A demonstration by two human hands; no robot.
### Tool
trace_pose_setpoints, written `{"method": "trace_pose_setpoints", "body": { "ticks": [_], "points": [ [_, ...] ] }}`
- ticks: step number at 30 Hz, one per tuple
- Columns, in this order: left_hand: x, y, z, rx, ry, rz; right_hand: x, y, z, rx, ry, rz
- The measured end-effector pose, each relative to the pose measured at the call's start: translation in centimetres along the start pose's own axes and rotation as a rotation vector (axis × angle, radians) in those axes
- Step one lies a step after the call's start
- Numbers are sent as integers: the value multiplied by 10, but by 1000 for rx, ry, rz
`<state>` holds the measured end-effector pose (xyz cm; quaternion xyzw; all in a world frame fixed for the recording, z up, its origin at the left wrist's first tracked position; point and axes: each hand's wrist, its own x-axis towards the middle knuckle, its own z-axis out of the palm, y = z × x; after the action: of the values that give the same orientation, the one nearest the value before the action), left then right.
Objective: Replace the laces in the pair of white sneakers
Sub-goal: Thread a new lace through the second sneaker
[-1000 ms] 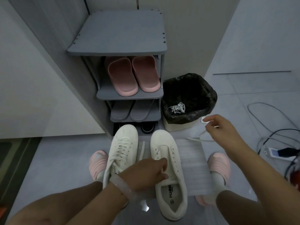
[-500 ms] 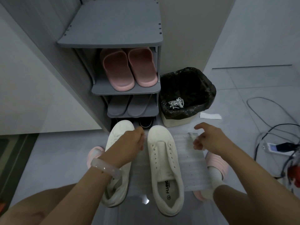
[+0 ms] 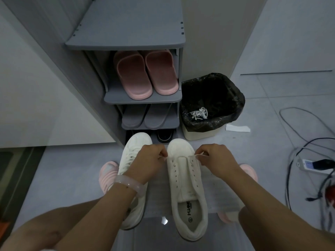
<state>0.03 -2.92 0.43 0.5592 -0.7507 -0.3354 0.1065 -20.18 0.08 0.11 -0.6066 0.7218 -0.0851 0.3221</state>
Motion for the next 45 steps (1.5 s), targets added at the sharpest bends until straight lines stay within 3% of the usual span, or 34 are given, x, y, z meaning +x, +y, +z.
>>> {"method": "trace_pose_setpoints", "body": {
  "ticks": [8, 20, 24, 31, 38, 45],
  "points": [
    [3, 1, 12, 51, -32, 0, -5, -5, 3, -132, 32, -20],
    [6, 5, 25, 245, 26, 52, -7, -3, 5, -44, -23, -25],
    [5, 8, 24, 179, -7, 70, -9, -4, 5, -4, -74, -21],
    [4, 10, 26, -43, 38, -66, -8, -2, 11, 36, -36, -20],
    [2, 6, 27, -29, 45, -170, -7, -5, 12, 29, -15, -58],
    [5, 6, 28, -6, 2, -98, -8, -6, 16, -94, -13, -110]
  ]
}}
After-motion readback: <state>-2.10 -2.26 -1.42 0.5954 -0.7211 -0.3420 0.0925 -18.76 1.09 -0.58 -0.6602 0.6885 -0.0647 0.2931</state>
